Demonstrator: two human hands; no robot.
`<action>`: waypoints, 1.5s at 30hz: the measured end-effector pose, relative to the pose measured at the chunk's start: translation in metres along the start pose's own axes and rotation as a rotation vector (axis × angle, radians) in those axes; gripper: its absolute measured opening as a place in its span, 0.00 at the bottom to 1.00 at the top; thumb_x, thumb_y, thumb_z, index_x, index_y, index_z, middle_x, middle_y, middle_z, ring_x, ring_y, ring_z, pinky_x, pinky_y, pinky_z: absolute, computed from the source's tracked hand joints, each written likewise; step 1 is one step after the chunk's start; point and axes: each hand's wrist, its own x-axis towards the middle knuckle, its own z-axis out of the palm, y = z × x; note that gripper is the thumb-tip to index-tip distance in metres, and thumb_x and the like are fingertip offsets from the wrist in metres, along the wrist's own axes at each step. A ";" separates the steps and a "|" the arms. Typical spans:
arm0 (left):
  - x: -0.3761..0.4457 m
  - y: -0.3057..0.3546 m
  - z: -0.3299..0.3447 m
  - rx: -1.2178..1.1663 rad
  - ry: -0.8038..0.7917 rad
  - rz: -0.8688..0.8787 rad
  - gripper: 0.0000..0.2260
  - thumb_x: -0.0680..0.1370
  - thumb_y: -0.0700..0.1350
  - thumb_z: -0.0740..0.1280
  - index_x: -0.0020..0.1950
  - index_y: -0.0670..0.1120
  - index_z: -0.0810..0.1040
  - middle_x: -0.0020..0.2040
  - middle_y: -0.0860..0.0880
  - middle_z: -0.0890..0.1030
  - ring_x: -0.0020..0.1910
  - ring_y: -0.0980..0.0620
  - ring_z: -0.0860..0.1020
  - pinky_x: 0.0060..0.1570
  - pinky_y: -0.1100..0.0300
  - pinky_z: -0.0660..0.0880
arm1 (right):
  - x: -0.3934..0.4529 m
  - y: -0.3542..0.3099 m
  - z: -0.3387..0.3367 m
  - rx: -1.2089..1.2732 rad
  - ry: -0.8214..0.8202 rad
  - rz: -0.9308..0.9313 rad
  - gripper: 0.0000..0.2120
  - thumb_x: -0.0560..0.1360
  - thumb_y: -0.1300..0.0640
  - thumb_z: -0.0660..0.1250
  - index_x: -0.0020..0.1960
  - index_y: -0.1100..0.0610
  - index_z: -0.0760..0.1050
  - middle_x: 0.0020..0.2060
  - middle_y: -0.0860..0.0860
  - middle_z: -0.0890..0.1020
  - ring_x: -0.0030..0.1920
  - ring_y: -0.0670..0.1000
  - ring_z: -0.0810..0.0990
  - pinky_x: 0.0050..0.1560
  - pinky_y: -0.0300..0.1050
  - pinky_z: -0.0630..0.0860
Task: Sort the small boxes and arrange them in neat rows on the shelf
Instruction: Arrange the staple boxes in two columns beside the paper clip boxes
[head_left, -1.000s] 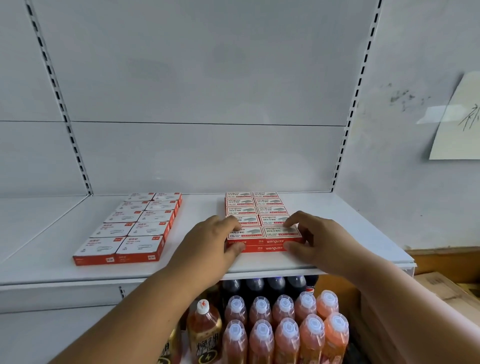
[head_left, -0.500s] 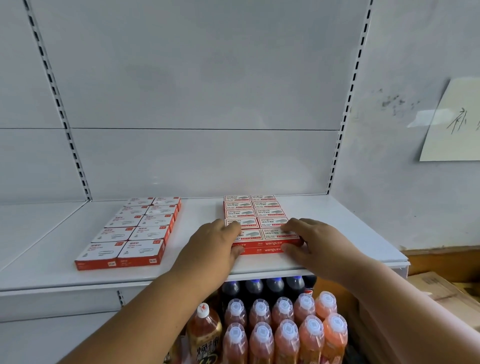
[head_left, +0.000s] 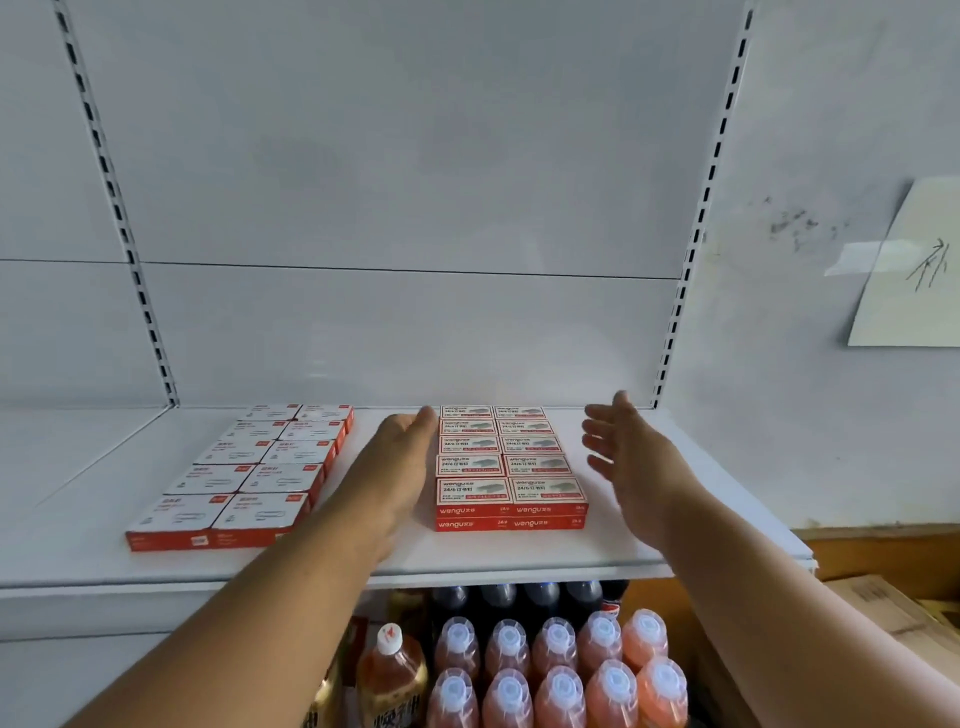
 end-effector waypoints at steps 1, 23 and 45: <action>0.001 0.002 0.003 0.009 -0.003 -0.018 0.11 0.84 0.55 0.56 0.49 0.51 0.73 0.45 0.55 0.78 0.43 0.59 0.75 0.49 0.58 0.72 | 0.003 0.000 0.003 -0.015 0.000 0.038 0.17 0.82 0.45 0.57 0.58 0.55 0.76 0.58 0.54 0.78 0.62 0.55 0.76 0.69 0.55 0.69; 0.022 -0.016 0.002 0.207 0.043 -0.037 0.06 0.80 0.51 0.66 0.54 0.52 0.78 0.51 0.56 0.82 0.46 0.58 0.80 0.39 0.63 0.76 | 0.014 0.018 -0.005 -0.695 0.008 -0.222 0.05 0.76 0.51 0.68 0.42 0.49 0.80 0.40 0.47 0.84 0.35 0.48 0.83 0.33 0.41 0.76; 0.043 -0.013 0.026 -0.662 -0.326 -0.365 0.25 0.80 0.62 0.59 0.75 0.55 0.67 0.56 0.43 0.84 0.49 0.39 0.85 0.50 0.41 0.81 | 0.033 0.006 0.028 -0.163 -0.162 0.248 0.27 0.77 0.34 0.57 0.55 0.56 0.80 0.46 0.57 0.87 0.46 0.59 0.86 0.51 0.56 0.82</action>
